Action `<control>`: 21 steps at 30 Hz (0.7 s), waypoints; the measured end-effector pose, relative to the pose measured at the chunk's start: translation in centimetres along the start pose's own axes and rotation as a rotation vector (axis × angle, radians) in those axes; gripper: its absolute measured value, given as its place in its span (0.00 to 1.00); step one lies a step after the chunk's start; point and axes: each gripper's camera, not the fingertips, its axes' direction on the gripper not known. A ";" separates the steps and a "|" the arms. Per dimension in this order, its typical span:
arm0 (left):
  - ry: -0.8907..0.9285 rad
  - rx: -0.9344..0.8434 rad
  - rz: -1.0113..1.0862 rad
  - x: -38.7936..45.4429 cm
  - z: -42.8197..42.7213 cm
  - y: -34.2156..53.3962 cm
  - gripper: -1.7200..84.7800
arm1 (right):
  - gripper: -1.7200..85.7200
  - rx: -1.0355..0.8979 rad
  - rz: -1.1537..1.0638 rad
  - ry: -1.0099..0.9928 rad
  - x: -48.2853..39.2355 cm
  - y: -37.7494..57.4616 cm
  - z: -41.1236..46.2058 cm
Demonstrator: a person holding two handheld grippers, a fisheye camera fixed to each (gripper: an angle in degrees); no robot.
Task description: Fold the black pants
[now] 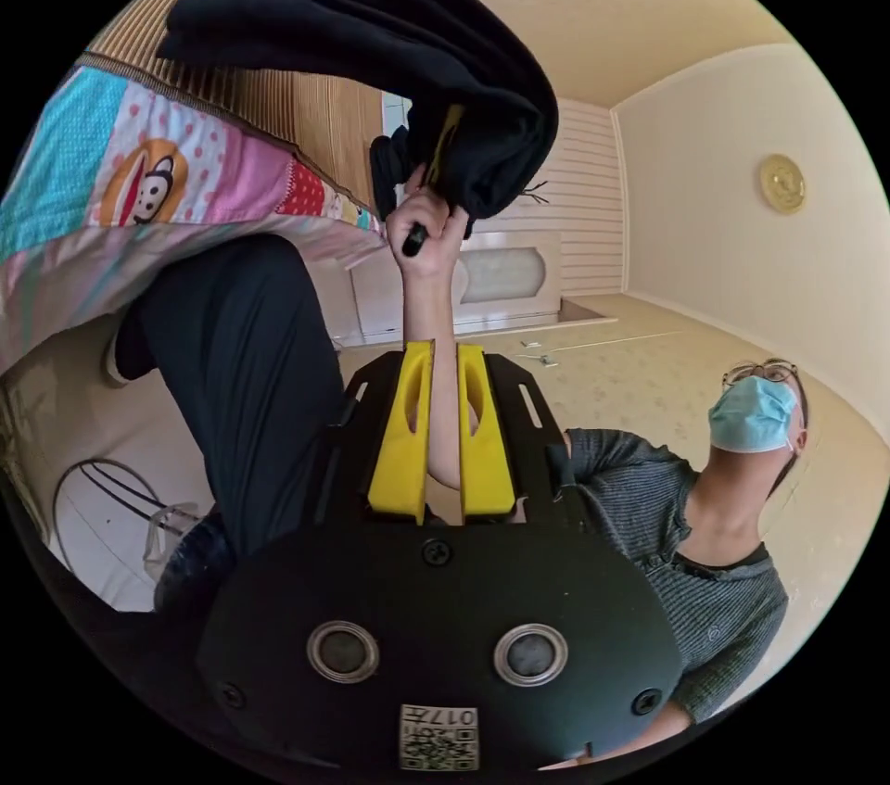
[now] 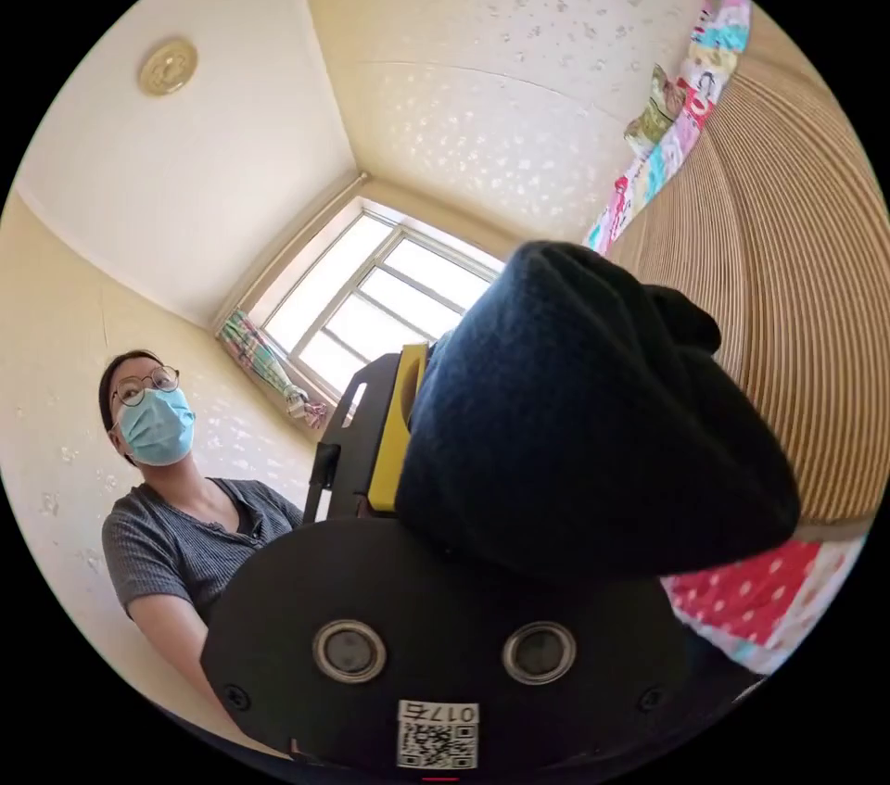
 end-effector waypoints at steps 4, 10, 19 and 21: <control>-0.111 -0.020 -0.008 0.0 -0.3 1.2 0.01 | 0.05 -0.011 -0.178 0.209 -8.2 -9.9 -3.2; -0.188 -0.003 -0.029 -1.3 -1.6 2.8 0.01 | 0.06 0.194 -0.339 0.350 -15.2 -15.8 -15.4; -0.276 -0.003 -0.114 -4.2 -2.1 5.5 0.01 | 0.12 0.333 0.715 0.921 -1.8 -0.2 -34.9; -0.323 -0.012 -0.131 -4.9 -1.8 6.1 0.01 | 0.12 0.472 0.633 0.801 -1.9 5.0 -36.3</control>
